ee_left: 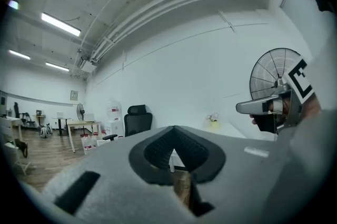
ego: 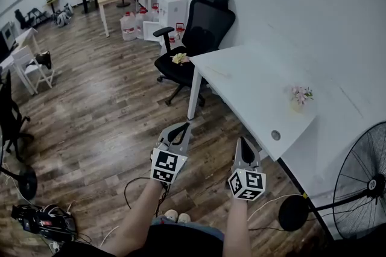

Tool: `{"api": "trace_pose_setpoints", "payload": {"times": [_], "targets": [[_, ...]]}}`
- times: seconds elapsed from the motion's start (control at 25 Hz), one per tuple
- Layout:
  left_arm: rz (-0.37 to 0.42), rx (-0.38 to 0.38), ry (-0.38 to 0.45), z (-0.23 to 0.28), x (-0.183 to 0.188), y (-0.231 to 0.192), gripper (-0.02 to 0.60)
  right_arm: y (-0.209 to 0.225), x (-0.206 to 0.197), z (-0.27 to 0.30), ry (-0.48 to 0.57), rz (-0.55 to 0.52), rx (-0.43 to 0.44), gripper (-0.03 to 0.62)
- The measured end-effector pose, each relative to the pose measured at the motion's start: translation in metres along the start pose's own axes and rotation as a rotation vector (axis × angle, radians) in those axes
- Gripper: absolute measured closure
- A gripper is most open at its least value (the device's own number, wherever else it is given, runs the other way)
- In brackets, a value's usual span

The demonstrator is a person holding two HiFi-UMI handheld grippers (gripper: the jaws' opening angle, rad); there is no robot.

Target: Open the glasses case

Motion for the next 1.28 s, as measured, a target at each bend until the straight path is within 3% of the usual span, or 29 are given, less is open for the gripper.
{"api": "trace_pose_setpoints", "payload": {"times": [0.52, 0.96, 1.28], "targets": [[-0.023, -0.019, -0.015, 0.005, -0.019, -0.008, 0.574, -0.008, -0.017, 0.012, -0.029, 0.000, 0.012, 0.582], [-0.040, -0.021, -0.009, 0.026, -0.031, -0.036, 0.574, -0.013, -0.013, 0.043, -0.007, 0.014, 0.016, 0.467], [-0.037, -0.021, -0.006, 0.037, -0.040, -0.055, 0.574, -0.014, -0.020, 0.059, 0.002, 0.049, 0.022, 0.419]]}}
Point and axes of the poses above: the fingertips, and each gripper's own axes: z forward along the fingers, y to its right, x out of its top, the point moved 6 cm from there along -z, backward along the fingers, and after that the axes turned 15 degrees about z, right-handed, at the moved point
